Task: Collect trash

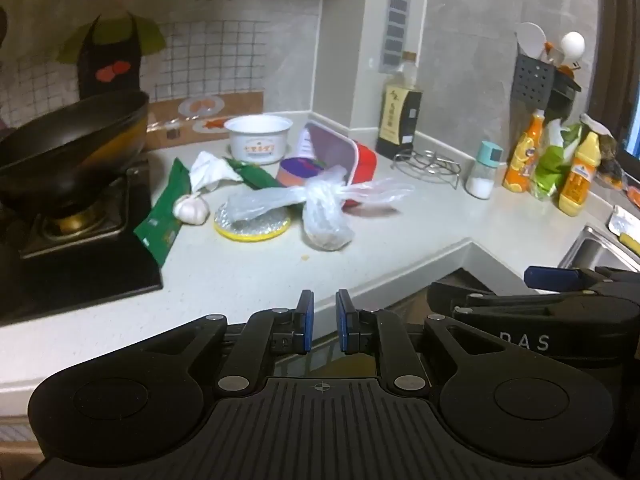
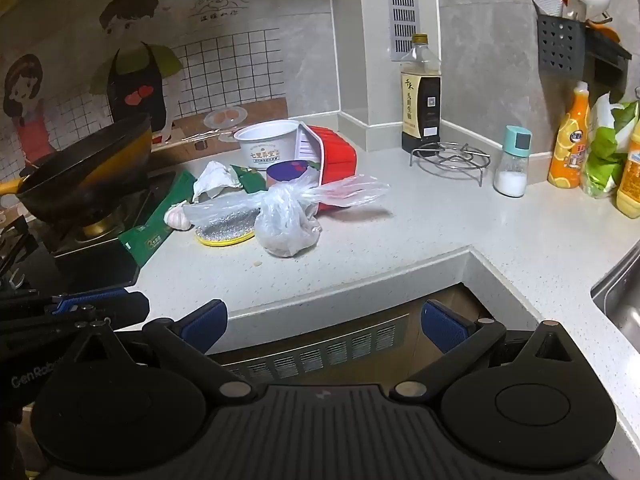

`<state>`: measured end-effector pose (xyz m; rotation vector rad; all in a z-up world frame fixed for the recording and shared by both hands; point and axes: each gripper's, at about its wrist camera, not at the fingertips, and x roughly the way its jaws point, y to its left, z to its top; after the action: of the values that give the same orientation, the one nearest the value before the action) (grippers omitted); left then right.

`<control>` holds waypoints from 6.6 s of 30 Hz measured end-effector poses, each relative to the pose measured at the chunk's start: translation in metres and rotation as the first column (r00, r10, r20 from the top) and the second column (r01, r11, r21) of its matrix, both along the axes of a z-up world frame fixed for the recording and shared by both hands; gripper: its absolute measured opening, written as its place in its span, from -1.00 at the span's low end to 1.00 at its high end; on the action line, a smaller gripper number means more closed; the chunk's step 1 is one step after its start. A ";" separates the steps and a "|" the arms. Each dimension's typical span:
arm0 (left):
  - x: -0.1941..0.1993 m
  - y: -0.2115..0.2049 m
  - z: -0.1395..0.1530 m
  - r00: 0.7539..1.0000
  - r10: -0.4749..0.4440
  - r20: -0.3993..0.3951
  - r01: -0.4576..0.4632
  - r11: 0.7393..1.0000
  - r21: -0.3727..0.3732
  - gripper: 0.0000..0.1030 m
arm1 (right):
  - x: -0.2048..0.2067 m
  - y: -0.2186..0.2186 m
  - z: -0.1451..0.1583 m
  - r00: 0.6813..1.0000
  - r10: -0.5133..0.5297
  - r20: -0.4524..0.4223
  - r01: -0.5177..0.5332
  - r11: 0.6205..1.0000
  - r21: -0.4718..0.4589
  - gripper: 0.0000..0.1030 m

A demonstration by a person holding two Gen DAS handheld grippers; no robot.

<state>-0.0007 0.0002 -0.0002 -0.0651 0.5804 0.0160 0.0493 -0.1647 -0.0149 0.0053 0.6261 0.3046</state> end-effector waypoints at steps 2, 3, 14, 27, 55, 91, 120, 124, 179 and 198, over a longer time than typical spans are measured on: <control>-0.002 -0.002 0.000 1.000 0.006 0.002 -0.006 1.000 -0.005 -0.69 | 0.000 -0.001 0.000 1.000 0.003 -0.006 -0.003 1.000 0.001 1.00; 0.001 -0.002 -0.003 1.000 0.024 -0.021 -0.024 1.000 0.000 -0.69 | 0.001 -0.001 0.000 1.000 0.005 -0.010 -0.005 1.000 0.002 1.00; -0.009 0.009 -0.001 0.999 0.034 -0.042 -0.036 0.999 -0.038 -0.69 | -0.012 0.009 -0.001 0.999 0.033 -0.011 -0.033 0.999 -0.018 1.00; -0.016 0.011 0.000 0.998 0.034 -0.046 -0.036 0.998 -0.044 -0.69 | -0.017 0.011 0.001 0.999 0.036 -0.003 -0.036 0.999 -0.033 1.00; -0.035 0.014 -0.002 0.999 0.036 -0.040 -0.038 0.998 -0.057 -0.69 | -0.035 0.015 0.005 0.999 0.041 0.011 -0.040 0.998 -0.045 1.00; -0.018 0.018 -0.007 0.996 0.038 -0.081 -0.043 0.997 -0.062 -0.70 | -0.021 0.014 -0.005 0.999 0.030 -0.028 -0.031 0.998 -0.048 1.00; 0.035 0.123 -0.044 0.992 0.072 -0.107 -0.107 0.926 -0.363 -0.68 | 0.080 0.071 -0.036 0.982 0.110 -0.155 -0.114 0.993 -0.015 1.00; 0.052 0.145 -0.042 0.995 0.074 -0.067 -0.094 0.916 -0.390 -0.68 | 0.122 0.091 -0.029 0.974 0.109 -0.197 -0.108 0.994 0.018 1.00; 0.179 0.109 -0.048 0.972 -0.196 -0.129 0.123 0.893 -0.433 -0.68 | 0.218 0.006 -0.022 0.980 -0.146 -0.134 0.153 0.987 0.043 0.94; 0.257 0.054 -0.066 0.926 -0.297 -0.231 0.226 0.930 -0.289 -0.68 | 0.240 0.000 -0.009 0.984 -0.134 -0.116 0.141 0.989 0.049 0.69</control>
<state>0.2566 0.0541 -0.0663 -0.2405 0.8613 -0.3196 0.2895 -0.1644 -0.0238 0.1214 0.7254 0.1890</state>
